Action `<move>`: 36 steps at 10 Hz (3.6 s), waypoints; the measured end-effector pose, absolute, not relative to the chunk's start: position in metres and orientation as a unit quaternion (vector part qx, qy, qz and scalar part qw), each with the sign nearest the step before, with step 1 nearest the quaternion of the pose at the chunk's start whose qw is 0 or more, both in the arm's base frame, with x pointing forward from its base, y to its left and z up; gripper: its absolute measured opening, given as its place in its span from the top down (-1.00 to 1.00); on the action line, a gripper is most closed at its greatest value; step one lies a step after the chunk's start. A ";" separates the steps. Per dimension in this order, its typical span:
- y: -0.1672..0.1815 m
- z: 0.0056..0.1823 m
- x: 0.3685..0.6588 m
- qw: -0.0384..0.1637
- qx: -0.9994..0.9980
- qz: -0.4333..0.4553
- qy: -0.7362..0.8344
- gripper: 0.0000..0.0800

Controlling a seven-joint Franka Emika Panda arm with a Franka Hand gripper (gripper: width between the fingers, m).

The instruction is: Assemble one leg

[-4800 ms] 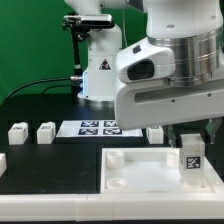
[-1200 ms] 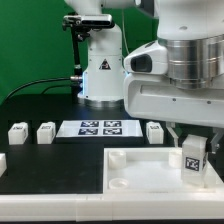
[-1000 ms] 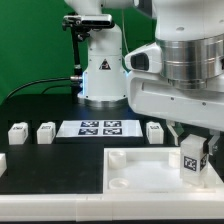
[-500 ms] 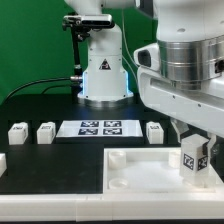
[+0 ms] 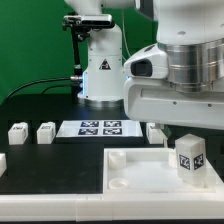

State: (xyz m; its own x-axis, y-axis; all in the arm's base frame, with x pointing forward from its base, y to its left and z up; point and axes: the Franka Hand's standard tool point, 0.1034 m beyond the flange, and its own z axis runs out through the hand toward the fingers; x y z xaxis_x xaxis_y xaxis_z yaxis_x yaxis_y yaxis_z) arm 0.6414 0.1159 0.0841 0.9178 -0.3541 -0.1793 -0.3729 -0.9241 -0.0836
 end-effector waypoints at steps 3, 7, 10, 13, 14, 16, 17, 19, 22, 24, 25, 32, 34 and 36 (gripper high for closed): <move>0.112 0.084 0.642 0.072 -0.995 0.067 -0.008 -0.62; 0.117 0.089 0.642 0.061 -0.982 0.018 -0.180 -0.62; 0.115 0.083 0.637 0.061 -0.984 0.023 -0.163 -0.31; 0.113 0.083 0.637 0.060 -0.985 0.023 -0.163 0.27; 0.113 0.083 0.637 0.060 -0.985 0.023 -0.159 0.27; 0.112 0.083 0.637 0.060 -0.988 0.023 -0.139 0.27; 0.112 0.082 0.638 0.060 -0.994 0.018 -0.084 0.27; 0.112 0.082 0.638 0.063 -0.995 0.025 0.072 0.27; 0.111 0.082 0.638 0.058 -0.956 0.038 0.285 0.27; 0.112 0.081 0.638 0.052 -0.914 0.044 0.400 0.27; 0.113 0.081 0.638 0.047 -0.883 0.047 0.465 0.27; 0.112 0.080 0.638 0.047 -0.902 0.046 0.427 -0.25; 0.112 0.082 0.639 0.052 -0.951 0.039 0.303 -0.61; 0.114 0.082 0.641 0.051 -0.983 0.025 0.174 -0.61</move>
Offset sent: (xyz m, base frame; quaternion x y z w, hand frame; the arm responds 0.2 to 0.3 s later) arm 0.0043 0.0014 0.0066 -0.0162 0.0006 -0.2403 0.9706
